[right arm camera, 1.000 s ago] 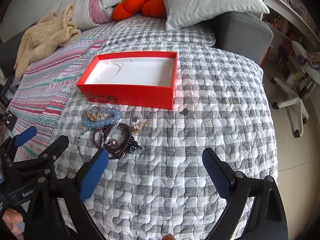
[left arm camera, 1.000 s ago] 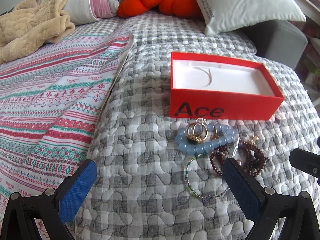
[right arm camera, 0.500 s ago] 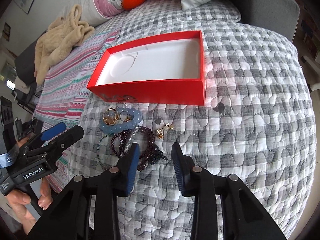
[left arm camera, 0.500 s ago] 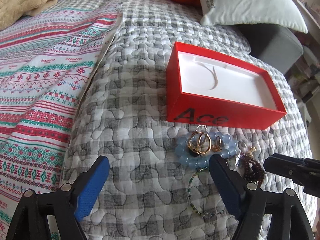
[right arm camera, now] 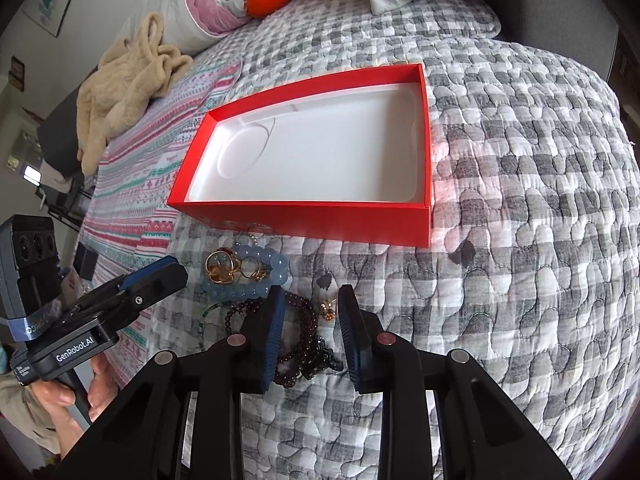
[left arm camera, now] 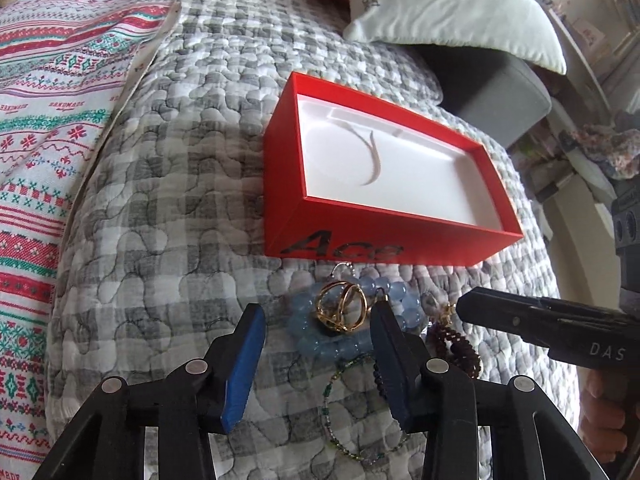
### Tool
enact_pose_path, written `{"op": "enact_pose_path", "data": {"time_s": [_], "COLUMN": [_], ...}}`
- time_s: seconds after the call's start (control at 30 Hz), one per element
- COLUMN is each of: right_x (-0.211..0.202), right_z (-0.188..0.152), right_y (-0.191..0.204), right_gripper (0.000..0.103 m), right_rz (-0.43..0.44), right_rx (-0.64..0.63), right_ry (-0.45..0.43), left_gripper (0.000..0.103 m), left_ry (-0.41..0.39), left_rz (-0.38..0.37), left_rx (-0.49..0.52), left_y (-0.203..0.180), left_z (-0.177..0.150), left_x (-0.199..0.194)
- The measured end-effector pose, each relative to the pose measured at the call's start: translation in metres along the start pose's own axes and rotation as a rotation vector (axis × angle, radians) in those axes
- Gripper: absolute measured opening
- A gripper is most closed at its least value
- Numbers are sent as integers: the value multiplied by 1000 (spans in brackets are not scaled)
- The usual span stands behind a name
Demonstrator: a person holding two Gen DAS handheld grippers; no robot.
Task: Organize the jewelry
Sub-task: 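Grasp the gold rings with the left tool while the right tool grasps the light blue bead bracelet, then carry rings and blue bracelet into the red Ace box and open both tools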
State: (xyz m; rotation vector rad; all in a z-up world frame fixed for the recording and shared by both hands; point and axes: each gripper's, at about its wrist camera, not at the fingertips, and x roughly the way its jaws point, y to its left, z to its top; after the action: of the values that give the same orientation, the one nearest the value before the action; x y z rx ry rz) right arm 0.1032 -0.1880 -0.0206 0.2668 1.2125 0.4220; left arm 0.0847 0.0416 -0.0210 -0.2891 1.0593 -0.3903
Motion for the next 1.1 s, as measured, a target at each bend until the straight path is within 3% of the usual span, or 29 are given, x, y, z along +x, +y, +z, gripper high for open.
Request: {"op": "enact_pose_path", "data": {"time_s": [0.17,0.33,0.43,0.8,1.0,1.1], "right_x": [2,0,3,18,30,35], "right_z": [4,1,3,12,12,10], "right_y": [-10,-11,-7,9,17,24], "right_gripper": [30,33,36,41,41,36], "right_rz": [3,3,0,21,-4,-41], "right_rx": [32,21,-2,-32,-55,-94], "right_ry": [4,5,6,2,-5,-20], "left_gripper": [44,21,1,0,0,0], "left_ry": [14,20,16,3,3,8], "left_rz": [30,79,89,53,66,84], "left_rx": [9,22,17,-42,-61,-74], "left_y": [-6,-11,-9,6,11,15], "left_z": [4,4,5,1,-3,-6], "left_x": [15,23,24,3,-4,-5]}}
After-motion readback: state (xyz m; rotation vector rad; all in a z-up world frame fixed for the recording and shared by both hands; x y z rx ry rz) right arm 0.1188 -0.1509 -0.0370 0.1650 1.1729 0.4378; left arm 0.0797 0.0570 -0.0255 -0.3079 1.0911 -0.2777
